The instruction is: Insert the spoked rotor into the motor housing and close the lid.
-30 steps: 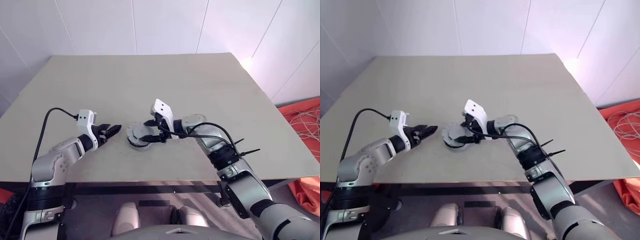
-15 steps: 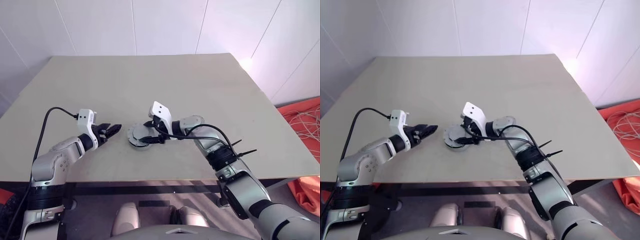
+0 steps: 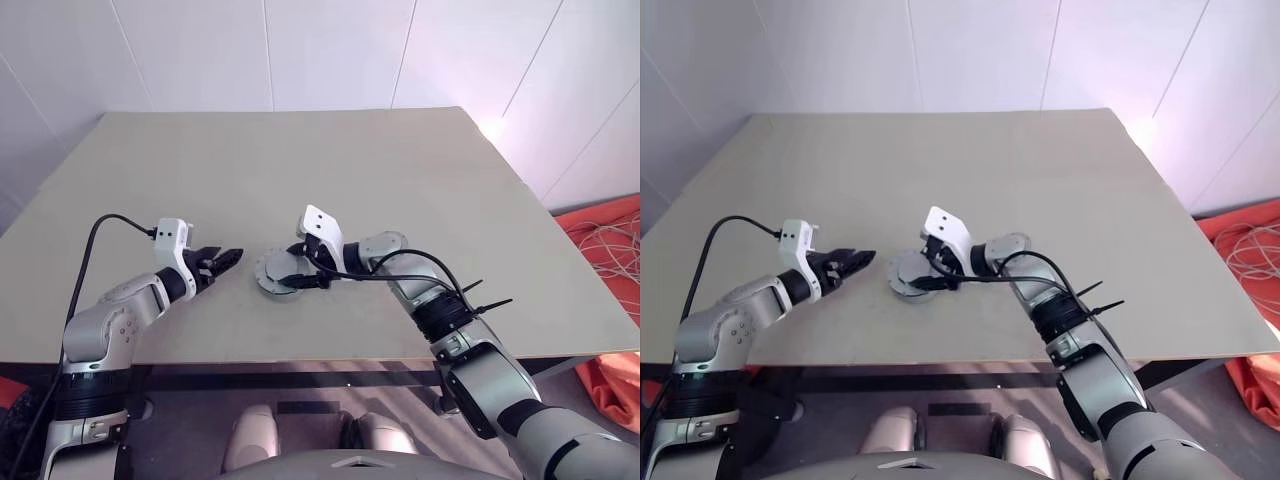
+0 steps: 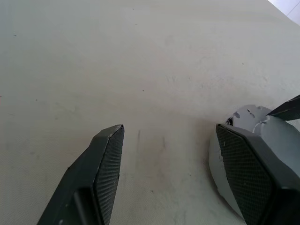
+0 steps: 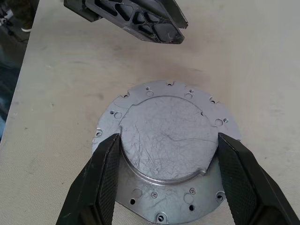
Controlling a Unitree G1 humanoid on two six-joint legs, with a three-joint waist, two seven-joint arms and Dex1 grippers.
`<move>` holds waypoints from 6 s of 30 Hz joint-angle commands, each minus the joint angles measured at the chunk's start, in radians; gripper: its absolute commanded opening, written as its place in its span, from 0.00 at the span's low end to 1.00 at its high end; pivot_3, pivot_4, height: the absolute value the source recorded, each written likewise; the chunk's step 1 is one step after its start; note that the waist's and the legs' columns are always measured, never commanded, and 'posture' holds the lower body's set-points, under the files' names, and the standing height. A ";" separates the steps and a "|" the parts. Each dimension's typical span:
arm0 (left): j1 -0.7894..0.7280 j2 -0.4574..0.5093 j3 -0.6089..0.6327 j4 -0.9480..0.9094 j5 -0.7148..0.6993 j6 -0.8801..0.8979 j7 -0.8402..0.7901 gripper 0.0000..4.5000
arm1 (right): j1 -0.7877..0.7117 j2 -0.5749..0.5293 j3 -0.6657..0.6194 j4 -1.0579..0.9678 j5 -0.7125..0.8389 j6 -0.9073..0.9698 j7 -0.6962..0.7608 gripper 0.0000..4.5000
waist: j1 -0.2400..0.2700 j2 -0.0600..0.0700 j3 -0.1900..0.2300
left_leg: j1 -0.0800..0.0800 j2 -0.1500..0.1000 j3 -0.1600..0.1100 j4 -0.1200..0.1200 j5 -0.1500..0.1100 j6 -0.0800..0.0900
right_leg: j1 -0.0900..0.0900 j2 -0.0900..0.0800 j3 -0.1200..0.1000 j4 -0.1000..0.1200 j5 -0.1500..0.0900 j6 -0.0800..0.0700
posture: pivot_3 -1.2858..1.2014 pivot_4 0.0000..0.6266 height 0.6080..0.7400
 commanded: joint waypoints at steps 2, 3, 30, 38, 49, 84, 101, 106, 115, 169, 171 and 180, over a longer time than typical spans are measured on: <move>-0.015 0.007 0.017 -0.029 -0.010 -0.013 0.000 0.74 | -0.007 0.001 0.005 0.023 -0.013 -0.023 -0.002 0.68 | 0.001 0.000 0.000 | 0.000 0.000 0.000 0.000 0.000 0.000 | 0.001 0.000 0.000 0.000 0.000 0.000 | 0.52 0.00 1.00; -0.013 0.007 0.018 -0.030 -0.011 -0.013 0.001 0.74 | -0.007 0.002 0.007 0.031 -0.016 -0.027 -0.002 0.68 | 0.000 0.000 0.000 | 0.001 0.000 0.000 0.000 0.000 0.000 | 0.001 0.000 0.000 0.000 0.000 0.000 | 0.52 0.00 1.00; -0.079 -0.192 0.037 -0.004 -0.167 0.110 0.092 0.62 | -0.016 0.005 0.024 0.128 -0.046 -0.067 -0.016 0.68 | 0.000 0.000 0.000 | 0.015 0.000 0.000 0.000 0.000 -0.001 | 0.016 0.000 0.000 -0.001 -0.003 0.006 | 0.52 0.00 1.00; -0.084 -0.210 0.037 -0.008 -0.227 0.175 0.095 0.05 | -0.011 -0.003 0.020 0.119 -0.046 -0.065 -0.021 0.68 | 0.000 0.000 0.000 | 0.015 0.000 0.000 -0.001 0.000 -0.001 | 0.016 0.000 0.000 -0.001 -0.003 0.006 | 0.52 0.00 1.00; -0.079 -0.192 -0.034 0.048 -0.206 0.303 0.125 0.01 | -0.016 0.000 0.016 0.115 -0.044 -0.067 -0.026 0.68 | 0.000 0.001 -0.001 | 0.016 0.000 0.000 -0.001 0.000 -0.001 | 0.016 0.000 0.000 -0.001 -0.003 0.006 | 0.52 0.00 1.00; -0.120 -0.156 0.022 0.138 -0.229 0.409 0.130 0.00 | -0.135 -0.109 -0.314 -0.065 0.255 0.562 -0.116 0.99 | 0.002 0.005 -0.003 | 0.015 -0.001 0.000 -0.009 0.000 0.000 | 0.016 0.000 0.000 -0.011 -0.004 0.008 | 0.52 0.00 1.00; -0.123 -0.133 0.011 0.131 -0.235 0.461 0.115 0.00 | -0.104 0.009 -0.501 -0.071 0.444 1.179 -0.324 0.99 | 0.008 0.009 -0.006 | 0.010 -0.004 0.001 -0.021 0.003 -0.004 | 0.014 0.000 0.000 -0.018 -0.005 0.008 | 0.52 0.00 1.00; -0.124 -0.126 0.016 0.130 -0.233 0.459 0.116 0.00 | -0.065 0.022 -0.493 -0.044 0.427 1.175 -0.377 0.99 | 0.009 0.009 -0.006 | 0.015 -0.004 0.001 -0.022 0.004 -0.006 | 0.016 0.000 0.000 -0.018 -0.005 0.009 | 0.52 0.00 1.00; -0.120 -0.125 0.021 0.126 -0.232 0.449 0.119 0.00 | -0.089 0.090 -0.551 0.049 0.446 1.147 -0.425 0.99 | 0.004 0.010 -0.008 | 0.017 -0.004 0.001 -0.023 0.005 -0.008 | 0.019 0.000 0.000 -0.018 -0.005 0.009 | 0.52 0.00 1.00; -0.135 -0.140 0.070 0.143 -0.204 0.387 0.123 0.00 | -0.212 0.234 -0.651 0.232 0.473 0.962 -0.520 0.47 | 0.008 0.011 -0.008 | 0.015 -0.002 0.001 -0.028 0.007 -0.012 | 0.013 0.002 0.000 -0.018 -0.005 0.007 | 0.52 0.00 1.00; -0.139 -0.156 0.107 0.139 -0.227 0.365 0.121 0.00 | -0.223 0.234 -0.686 0.258 0.480 0.949 -0.543 0.47 | 0.008 0.011 -0.008 | 0.015 -0.002 0.001 -0.028 0.007 -0.012 | 0.013 0.002 0.000 -0.018 -0.005 0.007 | 0.52 0.00 1.00; -0.169 -0.220 0.308 0.122 -0.411 0.273 0.114 0.00 | -0.300 0.232 -0.847 0.379 0.544 0.874 -0.626 0.47 | 0.005 0.009 -0.008 | 0.003 -0.001 0.001 -0.024 0.007 -0.011 | 0.002 0.002 -0.001 -0.016 0.000 0.000 | 0.52 0.00 1.00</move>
